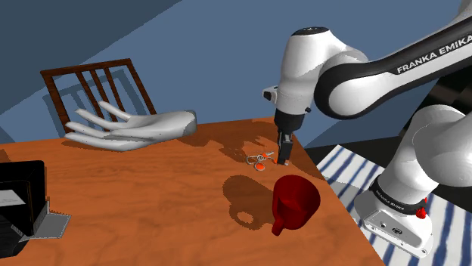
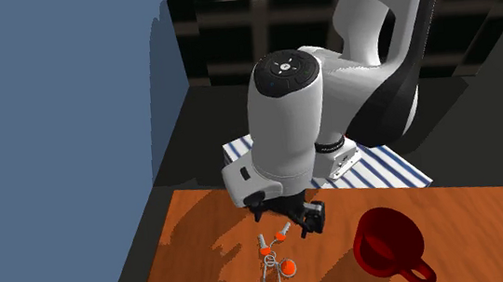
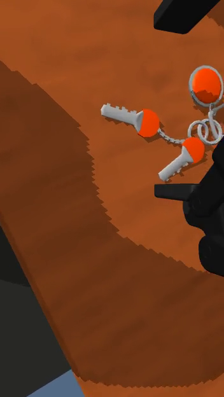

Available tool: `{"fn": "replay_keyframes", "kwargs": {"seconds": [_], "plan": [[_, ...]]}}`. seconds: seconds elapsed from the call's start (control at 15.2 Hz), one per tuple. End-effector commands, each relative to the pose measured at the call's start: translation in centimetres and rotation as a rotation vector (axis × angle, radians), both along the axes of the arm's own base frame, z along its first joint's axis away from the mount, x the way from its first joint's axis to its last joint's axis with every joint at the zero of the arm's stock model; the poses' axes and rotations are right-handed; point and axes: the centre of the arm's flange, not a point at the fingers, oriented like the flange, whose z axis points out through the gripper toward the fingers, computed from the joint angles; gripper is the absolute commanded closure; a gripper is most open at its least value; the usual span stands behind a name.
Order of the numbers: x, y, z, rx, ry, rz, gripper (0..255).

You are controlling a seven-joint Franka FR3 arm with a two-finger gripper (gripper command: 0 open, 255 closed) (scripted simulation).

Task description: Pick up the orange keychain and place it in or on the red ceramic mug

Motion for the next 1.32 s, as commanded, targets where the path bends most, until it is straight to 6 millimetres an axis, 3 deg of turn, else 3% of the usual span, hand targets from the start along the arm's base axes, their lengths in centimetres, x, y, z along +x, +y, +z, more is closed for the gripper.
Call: {"fn": "replay_keyframes", "kwargs": {"seconds": [0.0,0.26,0.79,0.86,1.25], "plan": [[-0.1,0.1,-1.1,0.000,0.000,0.003,0],[-0.1,0.1,-3.5,0.000,0.000,0.003,0],[-0.1,0.1,-3.5,0.000,0.000,0.003,0],[-0.1,0.1,-3.5,0.000,0.000,0.003,255],[0.0,0.3,-3.4,0.000,0.000,0.003,255]]}}
